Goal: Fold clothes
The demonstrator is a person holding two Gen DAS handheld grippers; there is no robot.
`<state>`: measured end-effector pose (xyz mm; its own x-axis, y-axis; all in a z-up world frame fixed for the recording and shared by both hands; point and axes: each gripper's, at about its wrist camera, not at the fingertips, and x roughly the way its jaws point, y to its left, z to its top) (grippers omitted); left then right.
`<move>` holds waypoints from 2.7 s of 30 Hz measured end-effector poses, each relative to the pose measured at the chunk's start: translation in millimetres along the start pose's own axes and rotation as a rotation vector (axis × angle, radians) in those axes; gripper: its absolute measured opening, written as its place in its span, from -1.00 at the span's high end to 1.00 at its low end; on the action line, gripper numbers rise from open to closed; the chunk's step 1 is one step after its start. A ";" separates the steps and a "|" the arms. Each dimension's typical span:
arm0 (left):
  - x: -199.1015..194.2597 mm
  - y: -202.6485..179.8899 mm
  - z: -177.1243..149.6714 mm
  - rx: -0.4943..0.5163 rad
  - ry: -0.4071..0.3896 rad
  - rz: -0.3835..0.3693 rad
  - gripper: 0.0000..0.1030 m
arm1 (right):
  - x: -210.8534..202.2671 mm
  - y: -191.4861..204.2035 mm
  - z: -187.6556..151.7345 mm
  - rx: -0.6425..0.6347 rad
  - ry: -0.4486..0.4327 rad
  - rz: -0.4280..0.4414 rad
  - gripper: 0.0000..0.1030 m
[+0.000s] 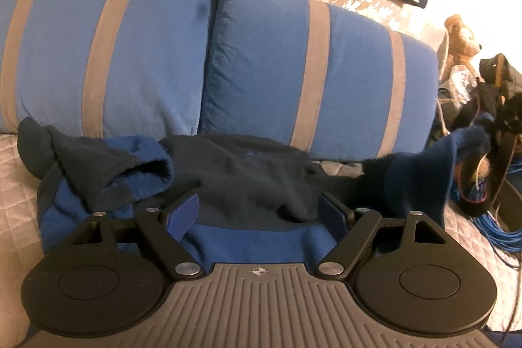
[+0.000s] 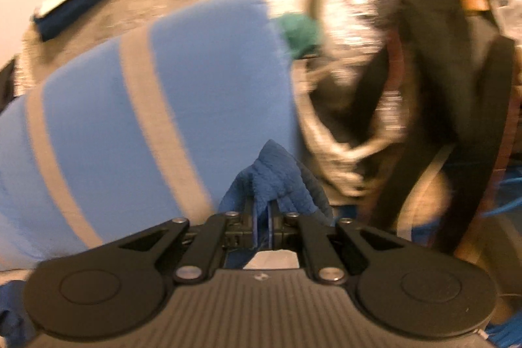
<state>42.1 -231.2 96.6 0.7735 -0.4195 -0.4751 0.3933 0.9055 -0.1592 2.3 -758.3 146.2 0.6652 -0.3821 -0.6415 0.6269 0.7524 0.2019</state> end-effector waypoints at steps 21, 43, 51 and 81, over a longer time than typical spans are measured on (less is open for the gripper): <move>-5.0 5.3 0.9 -0.050 -0.011 -0.004 -0.56 | -133.5 -213.3 -80.2 0.166 0.037 -0.305 0.90; 4.7 12.1 -5.3 -0.074 0.074 -0.001 -0.56 | -112.3 -264.1 -170.8 0.340 0.071 -0.452 0.15; 3.8 13.8 -4.7 -0.084 0.073 -0.009 -0.56 | -127.6 -241.5 -173.2 0.226 -0.023 -0.477 -0.56; 5.9 13.3 -4.6 -0.088 0.087 -0.021 -0.56 | -160.2 -248.0 -209.6 -0.004 -0.164 -0.381 -0.50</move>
<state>49.5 -221.3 87.7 0.7180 -0.4349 -0.5434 0.3608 0.9003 -0.2437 -344.7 -771.3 43.7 0.4423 -0.7138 -0.5430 0.8394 0.5427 -0.0297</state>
